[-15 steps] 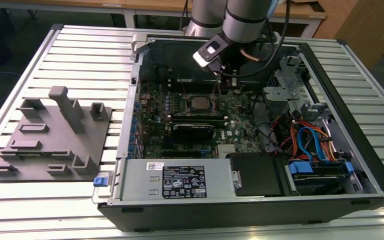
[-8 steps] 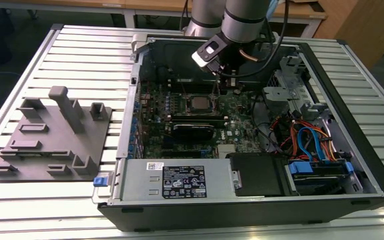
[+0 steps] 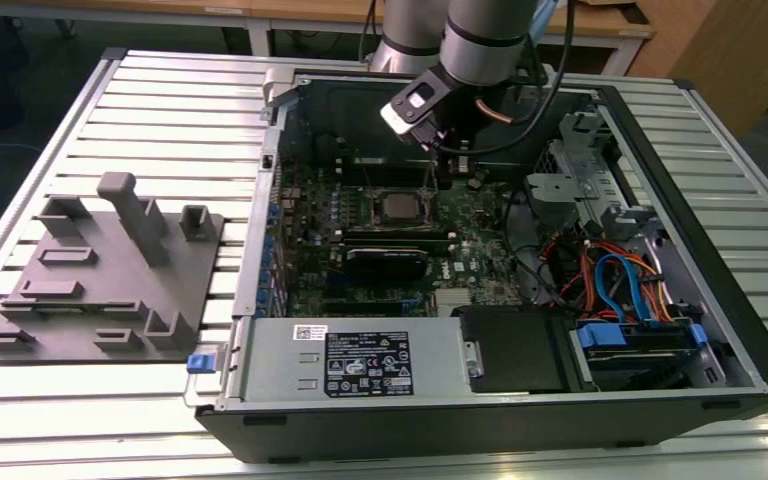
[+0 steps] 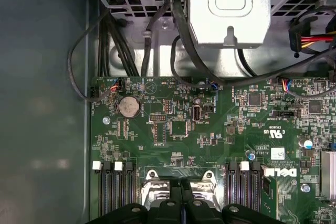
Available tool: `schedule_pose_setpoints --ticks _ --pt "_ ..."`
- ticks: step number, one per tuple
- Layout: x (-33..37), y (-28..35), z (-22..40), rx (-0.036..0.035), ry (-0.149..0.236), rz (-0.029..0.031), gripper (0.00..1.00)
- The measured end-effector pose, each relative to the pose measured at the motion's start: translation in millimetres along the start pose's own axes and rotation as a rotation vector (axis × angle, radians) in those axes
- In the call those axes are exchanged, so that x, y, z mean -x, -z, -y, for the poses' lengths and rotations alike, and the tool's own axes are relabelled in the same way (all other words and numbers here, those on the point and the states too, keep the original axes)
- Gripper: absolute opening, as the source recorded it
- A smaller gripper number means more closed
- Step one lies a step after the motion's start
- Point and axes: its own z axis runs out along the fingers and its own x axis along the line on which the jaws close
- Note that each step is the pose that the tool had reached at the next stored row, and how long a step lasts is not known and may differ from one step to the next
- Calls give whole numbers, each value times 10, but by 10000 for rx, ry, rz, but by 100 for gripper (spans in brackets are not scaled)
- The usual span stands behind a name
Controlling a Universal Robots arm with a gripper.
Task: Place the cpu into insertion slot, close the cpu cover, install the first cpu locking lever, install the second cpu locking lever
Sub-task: 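Close the cpu cover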
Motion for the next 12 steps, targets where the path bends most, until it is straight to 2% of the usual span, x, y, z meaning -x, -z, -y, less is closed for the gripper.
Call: schedule_pose_setpoints --ticks 12 --pt "0 0 23 0 0 -1 11"
